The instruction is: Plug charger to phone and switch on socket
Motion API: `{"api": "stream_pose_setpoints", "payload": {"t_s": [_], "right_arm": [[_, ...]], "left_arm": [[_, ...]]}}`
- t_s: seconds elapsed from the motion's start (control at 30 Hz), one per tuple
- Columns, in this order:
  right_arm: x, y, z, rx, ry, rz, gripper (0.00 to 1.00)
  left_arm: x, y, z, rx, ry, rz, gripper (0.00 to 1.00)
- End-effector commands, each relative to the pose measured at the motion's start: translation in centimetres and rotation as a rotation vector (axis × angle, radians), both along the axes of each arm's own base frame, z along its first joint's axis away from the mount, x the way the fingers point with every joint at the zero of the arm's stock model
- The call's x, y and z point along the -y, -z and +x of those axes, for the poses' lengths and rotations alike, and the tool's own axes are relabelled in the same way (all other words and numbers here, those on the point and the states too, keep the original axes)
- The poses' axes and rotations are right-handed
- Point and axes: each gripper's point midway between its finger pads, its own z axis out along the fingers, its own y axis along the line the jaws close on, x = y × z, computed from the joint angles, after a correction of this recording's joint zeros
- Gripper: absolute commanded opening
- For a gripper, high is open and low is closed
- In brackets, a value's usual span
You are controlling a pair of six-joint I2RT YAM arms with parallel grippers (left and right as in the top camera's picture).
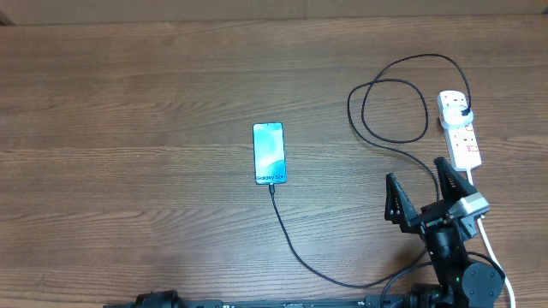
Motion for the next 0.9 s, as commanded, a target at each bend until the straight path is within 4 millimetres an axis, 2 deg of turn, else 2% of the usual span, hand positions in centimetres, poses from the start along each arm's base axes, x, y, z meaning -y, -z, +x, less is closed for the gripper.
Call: {"api": "stream_pose_setpoints", "payload": {"t_s": [0.0,0.23,0.5,0.73,0.8,0.87], "right_arm": [[0.5,0.7,0.3,-0.009,0.031,0.019,1.0],[1.7,2.0,1.0,-0.033,0.099,0.039,1.0],[2.0,3.5,1.4,-0.071,0.12,0.039,1.0],[1.9,7.8,1.9,-0.25,0.119,0.039,1.0],[1.9,8.6,1.9,-0.284,0.119,0.039,1.0],[1.9,8.6,1.9,-0.284,0.121,0.035,1.0]], "left_arm": [[-0.1,0.1,-0.3,0.014,-0.013,-0.012,1.0],[-0.1,0.1,-0.3,0.014,-0.013,-0.012,1.0],[-0.1,0.1,-0.3,0.014,-0.013,-0.012,1.0],[-0.1,0.1,-0.3,0.014,-0.013,-0.012,1.0],[-0.1,0.1,-0.3,0.014,-0.013,-0.012,1.0],[-0.1,0.1,-0.3,0.014,-0.013,-0.012,1.0]]}}
